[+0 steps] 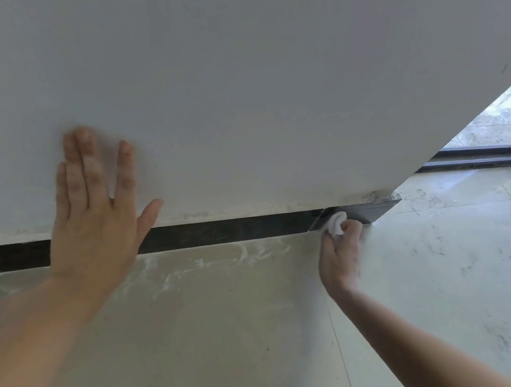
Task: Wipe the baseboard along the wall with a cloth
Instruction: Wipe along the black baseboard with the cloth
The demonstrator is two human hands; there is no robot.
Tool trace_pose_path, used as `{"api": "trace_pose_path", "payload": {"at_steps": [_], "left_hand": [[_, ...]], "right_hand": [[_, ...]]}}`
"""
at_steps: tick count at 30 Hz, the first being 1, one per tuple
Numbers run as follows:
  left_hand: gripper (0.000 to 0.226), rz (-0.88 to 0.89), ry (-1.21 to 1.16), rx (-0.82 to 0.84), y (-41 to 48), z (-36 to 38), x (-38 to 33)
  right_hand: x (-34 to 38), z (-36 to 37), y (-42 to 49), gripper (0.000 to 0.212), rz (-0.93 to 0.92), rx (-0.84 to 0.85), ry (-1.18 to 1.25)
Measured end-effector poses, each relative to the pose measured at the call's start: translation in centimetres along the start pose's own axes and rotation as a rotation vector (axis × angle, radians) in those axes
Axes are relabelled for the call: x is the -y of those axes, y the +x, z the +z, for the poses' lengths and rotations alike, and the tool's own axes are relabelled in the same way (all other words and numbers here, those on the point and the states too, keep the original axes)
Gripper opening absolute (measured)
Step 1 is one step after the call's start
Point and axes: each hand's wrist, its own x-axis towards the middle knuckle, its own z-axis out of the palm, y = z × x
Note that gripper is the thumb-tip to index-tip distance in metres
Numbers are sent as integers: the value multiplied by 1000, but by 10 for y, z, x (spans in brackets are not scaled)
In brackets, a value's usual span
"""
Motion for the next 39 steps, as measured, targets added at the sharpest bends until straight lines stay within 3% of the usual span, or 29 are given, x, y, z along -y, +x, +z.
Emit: {"api": "trace_pose_path", "payload": {"at_steps": [5, 10, 15, 19, 21, 25, 28, 32, 39], "left_hand": [[93, -64, 12, 58, -5, 2, 10], [85, -87, -20, 75, -5, 4, 8], [90, -93, -62, 89, -3, 1, 6], [92, -64, -52, 75, -4, 0, 13], [91, -62, -63, 75, -5, 0, 15], [81, -54, -72, 72, -6, -2, 15], [80, -55, -77, 80, -6, -3, 15], [85, -45, -61, 84, -6, -4, 15], [82, -52, -50, 98, -6, -5, 13]], "right_hand": [[27, 32, -12, 14, -36, 20, 56], [39, 76, -47, 16, -37, 120, 33], [42, 88, -68, 14, -412, 494, -131], [36, 71, -72, 12, -574, 580, -144], [20, 55, -73, 9, -446, 519, -78], [7, 27, -41, 9, 156, 44, 156], [15, 25, -10, 9, 363, -130, 238], [41, 56, -14, 6, 441, -74, 261], [77, 108, -79, 10, 291, 334, 286]]}}
